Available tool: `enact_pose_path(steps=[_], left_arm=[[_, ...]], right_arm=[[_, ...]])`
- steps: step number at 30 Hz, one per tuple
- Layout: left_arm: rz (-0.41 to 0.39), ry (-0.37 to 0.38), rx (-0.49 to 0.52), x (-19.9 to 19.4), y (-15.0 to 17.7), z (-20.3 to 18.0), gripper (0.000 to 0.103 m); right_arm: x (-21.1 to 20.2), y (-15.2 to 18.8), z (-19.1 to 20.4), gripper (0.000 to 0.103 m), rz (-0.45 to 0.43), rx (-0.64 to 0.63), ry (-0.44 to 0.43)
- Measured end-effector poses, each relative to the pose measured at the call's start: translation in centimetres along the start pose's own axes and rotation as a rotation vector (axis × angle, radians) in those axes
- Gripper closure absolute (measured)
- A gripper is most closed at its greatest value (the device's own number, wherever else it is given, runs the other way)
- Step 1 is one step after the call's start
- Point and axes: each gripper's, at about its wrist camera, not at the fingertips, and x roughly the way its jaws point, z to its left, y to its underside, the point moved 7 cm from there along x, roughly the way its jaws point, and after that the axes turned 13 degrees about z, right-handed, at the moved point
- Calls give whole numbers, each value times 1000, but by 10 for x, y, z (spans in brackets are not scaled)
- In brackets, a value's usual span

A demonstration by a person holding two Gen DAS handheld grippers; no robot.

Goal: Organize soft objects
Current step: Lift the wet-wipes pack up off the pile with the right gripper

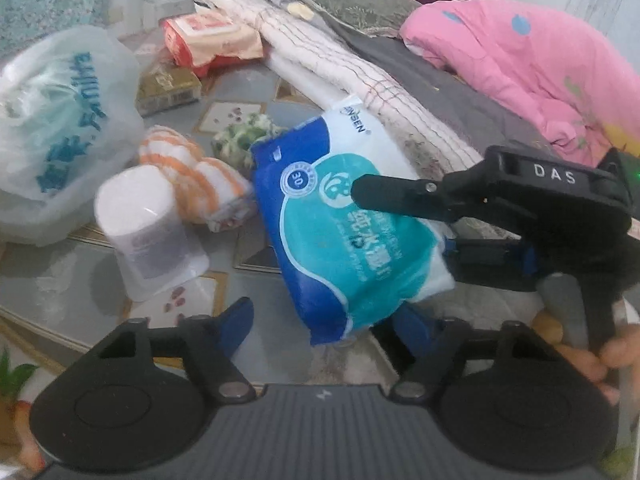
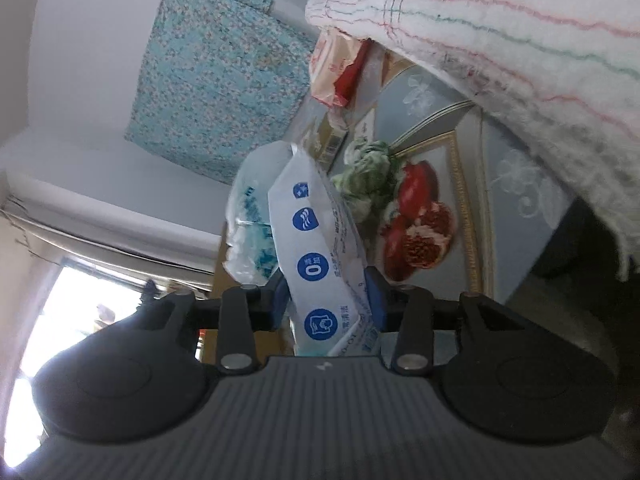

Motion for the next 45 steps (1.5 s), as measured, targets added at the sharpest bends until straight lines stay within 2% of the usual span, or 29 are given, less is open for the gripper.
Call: enact_pose_path(steps=[2, 4, 8, 12, 15, 17, 20, 22, 25, 28, 30, 36, 45], left_arm=[[6, 12, 2, 5, -2, 0, 35], [22, 9, -3, 11, -3, 3, 38], [26, 23, -6, 11, -5, 8, 38], [27, 55, 4, 5, -6, 9, 36], [31, 115, 1, -1, -7, 7, 33], [19, 159, 7, -9, -8, 5, 27], [3, 187, 2, -16, -13, 5, 25], [2, 168, -15, -13, -18, 7, 25], [16, 124, -69, -1, -29, 14, 31], [60, 170, -104, 11, -34, 16, 33], [73, 203, -106, 15, -38, 13, 33], [97, 219, -100, 29, -44, 7, 33], [57, 221, -81, 19, -46, -5, 32]], right_arm=[[-3, -4, -2, 57, -12, -19, 34], [-5, -7, -3, 56, -18, -21, 31], [-11, -12, -5, 53, -56, -67, 144], [-17, -15, -3, 52, -63, -92, 149], [-15, -15, -6, 53, -54, -96, 164], [-14, -15, -9, 53, -47, -95, 172], [-13, -16, -13, 54, -39, -87, 163], [-14, -15, -15, 57, -31, -89, 152], [-15, -15, -17, 59, -25, -90, 142], [-15, -16, -20, 59, -13, -81, 127], [-13, -18, -21, 59, 1, -72, 118], [-6, -17, -26, 59, 21, -61, 92], [-24, -12, -25, 65, -15, -45, 40]])
